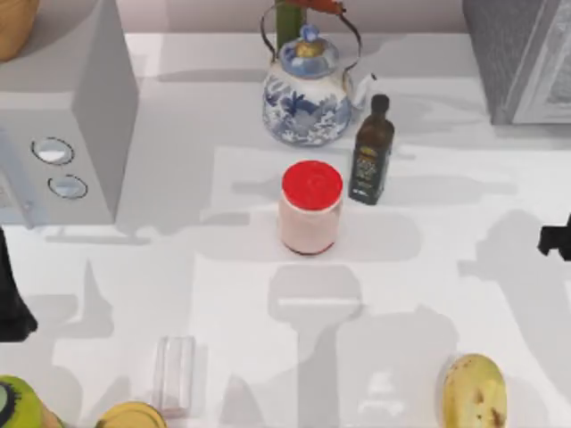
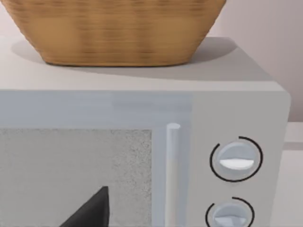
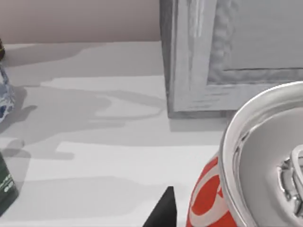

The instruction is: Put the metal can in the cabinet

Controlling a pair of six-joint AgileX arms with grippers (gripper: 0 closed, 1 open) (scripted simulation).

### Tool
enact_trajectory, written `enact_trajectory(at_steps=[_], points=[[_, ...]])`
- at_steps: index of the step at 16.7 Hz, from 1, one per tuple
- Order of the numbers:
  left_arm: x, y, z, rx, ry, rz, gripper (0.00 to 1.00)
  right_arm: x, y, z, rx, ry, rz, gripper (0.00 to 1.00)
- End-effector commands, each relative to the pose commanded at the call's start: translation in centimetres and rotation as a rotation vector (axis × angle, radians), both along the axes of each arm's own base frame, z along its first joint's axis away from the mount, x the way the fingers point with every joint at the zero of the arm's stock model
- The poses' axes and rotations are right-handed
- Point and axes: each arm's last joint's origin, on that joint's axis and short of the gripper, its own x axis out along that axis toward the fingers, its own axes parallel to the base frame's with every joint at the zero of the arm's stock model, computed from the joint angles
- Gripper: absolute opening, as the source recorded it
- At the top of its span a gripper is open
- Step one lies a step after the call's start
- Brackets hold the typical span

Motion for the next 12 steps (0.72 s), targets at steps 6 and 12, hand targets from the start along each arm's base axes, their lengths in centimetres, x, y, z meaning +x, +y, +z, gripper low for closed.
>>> enact_trajectory(at_steps=[6,12], points=[[0.0,0.0,0.0,0.0,0.0,0.0,1.0,-5.2,-4.6,-1.3,0.035,-0.188,-0.013,0.0],[0.0,0.0,0.0,0.0,0.0,0.0,1.0,-7.0,-5.9,-3.3,-0.007,-0.306,0.028,0.0]])
